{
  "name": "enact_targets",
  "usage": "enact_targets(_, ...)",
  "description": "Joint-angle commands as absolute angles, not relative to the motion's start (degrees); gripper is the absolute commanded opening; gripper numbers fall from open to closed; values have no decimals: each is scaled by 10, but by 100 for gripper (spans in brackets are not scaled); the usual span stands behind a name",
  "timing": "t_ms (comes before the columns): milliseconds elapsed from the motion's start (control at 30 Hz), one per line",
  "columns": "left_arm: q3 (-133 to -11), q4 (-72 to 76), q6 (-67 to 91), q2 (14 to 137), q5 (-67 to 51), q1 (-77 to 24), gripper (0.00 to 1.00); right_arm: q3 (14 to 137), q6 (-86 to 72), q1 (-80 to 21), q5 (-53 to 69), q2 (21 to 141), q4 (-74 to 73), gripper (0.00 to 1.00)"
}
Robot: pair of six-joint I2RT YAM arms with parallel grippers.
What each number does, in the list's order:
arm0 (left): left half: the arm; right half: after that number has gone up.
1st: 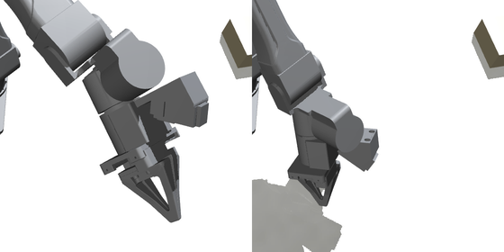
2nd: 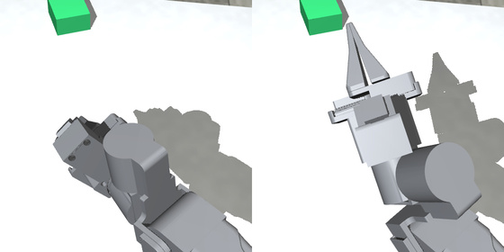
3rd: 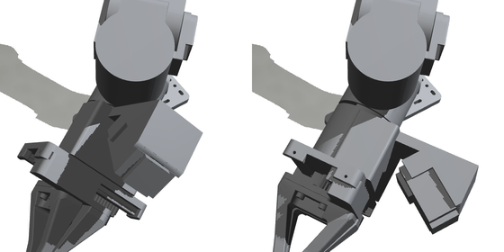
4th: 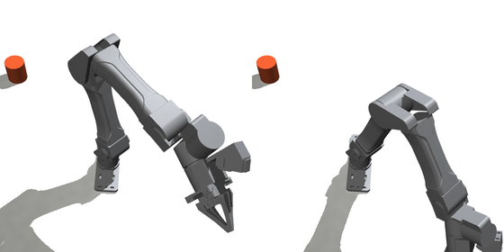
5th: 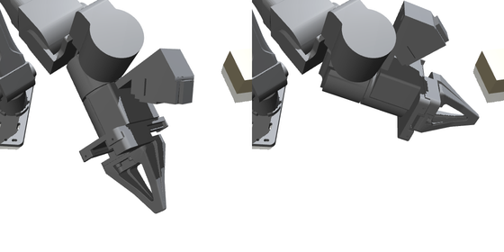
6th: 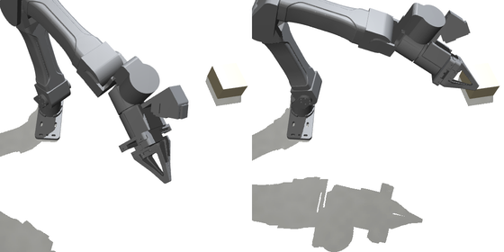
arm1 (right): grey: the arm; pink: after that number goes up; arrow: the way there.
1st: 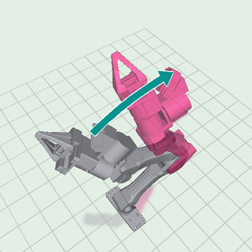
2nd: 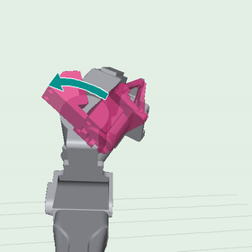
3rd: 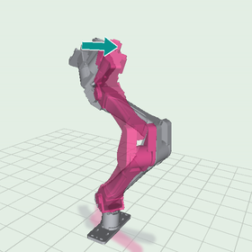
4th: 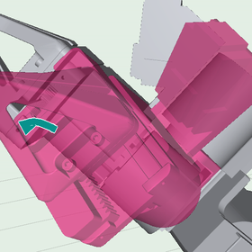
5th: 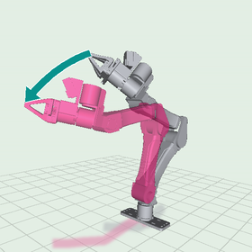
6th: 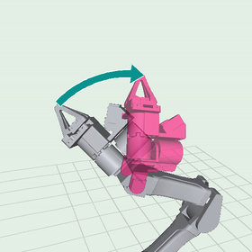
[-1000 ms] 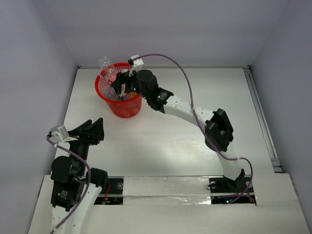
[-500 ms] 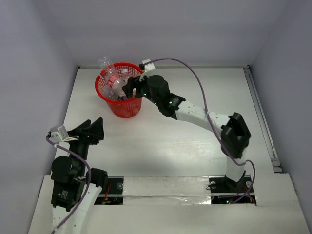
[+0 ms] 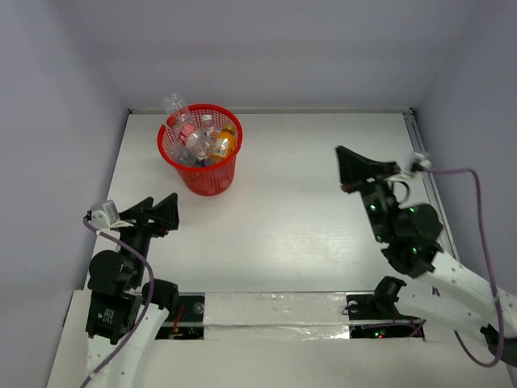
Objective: Put the plastic bottles in the bin
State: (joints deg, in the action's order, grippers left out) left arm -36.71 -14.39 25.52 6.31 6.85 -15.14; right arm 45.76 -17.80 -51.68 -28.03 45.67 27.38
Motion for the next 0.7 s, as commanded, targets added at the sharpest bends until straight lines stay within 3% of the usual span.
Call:
enact_targets(0, -368, -112, 243, 73, 51, -143, 75, 382, -181, -516, -424, 346, 256, 12)
enact_targets(67, -366, -109, 242, 75, 47, -143, 76, 358, -188, -516, -476, 253, 231, 17)
enact_targets(133, -366, -109, 242, 80, 46, -143, 76, 331, -188, -516, -501, 188, 206, 36)
enact_targets(200, -366, -107, 241, 86, 46, -143, 76, 324, -192, -516, -505, 167, 173, 47)
enact_targets(667, -364, -105, 240, 91, 44, -143, 74, 350, -191, -516, -445, 238, 156, 50)
